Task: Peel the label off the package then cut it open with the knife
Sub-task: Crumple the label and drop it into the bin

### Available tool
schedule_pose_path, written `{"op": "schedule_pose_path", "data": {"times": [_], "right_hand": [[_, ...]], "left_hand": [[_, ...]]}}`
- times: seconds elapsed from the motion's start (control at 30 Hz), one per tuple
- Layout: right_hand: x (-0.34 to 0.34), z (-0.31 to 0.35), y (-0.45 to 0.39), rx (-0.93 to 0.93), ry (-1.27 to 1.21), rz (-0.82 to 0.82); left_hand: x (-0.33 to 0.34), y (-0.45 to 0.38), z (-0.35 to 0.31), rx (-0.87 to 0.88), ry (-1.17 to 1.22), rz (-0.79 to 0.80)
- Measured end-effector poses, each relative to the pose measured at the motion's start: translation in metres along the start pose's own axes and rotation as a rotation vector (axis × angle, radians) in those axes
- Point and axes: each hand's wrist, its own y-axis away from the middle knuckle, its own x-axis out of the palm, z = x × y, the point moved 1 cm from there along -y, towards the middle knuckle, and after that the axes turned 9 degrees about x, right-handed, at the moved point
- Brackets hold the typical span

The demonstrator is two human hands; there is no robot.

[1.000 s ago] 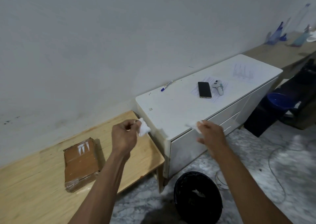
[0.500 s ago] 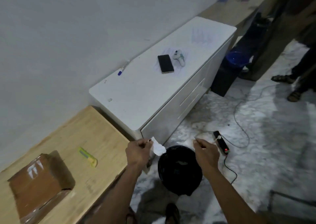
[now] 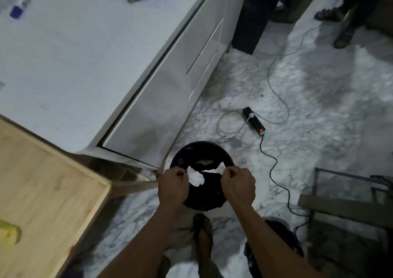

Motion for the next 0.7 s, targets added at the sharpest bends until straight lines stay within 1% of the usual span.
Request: {"op": "schedule_pose_path", "data": {"times": [0.07,0.17,0.3,0.37,0.43,0.53,0.7], "right_hand": [[0.017,-0.008,-0.014,0.006,-0.001,0.035],[0.035,-0.016,-0.028,-0.004,0.001,0.137],[0.033,-0.018,-0.034,0.014,0.008,0.202],[0.02,-0.014,-0.03,-0.006,0.011,0.216],[0.004,-0.005,-0.023,-0.054,0.006,0.235],[-0.026,0.017,-0.004,-0.103,-0.019,0.263],[-0.081,0.063,0.046,-0.168,-0.061,0.299]], "left_hand": [[0.019,-0.012,0.014,-0.01,0.011,0.049],[0.033,-0.024,0.026,-0.019,0.016,0.099],[0.025,-0.026,0.021,-0.05,0.01,0.121],[0.01,-0.022,0.01,-0.07,0.052,0.119],[-0.012,-0.016,-0.005,-0.052,0.074,0.106],[-0.056,-0.004,-0.031,-0.036,0.051,0.063],[-0.128,0.037,-0.079,-0.019,0.119,-0.062]]}}
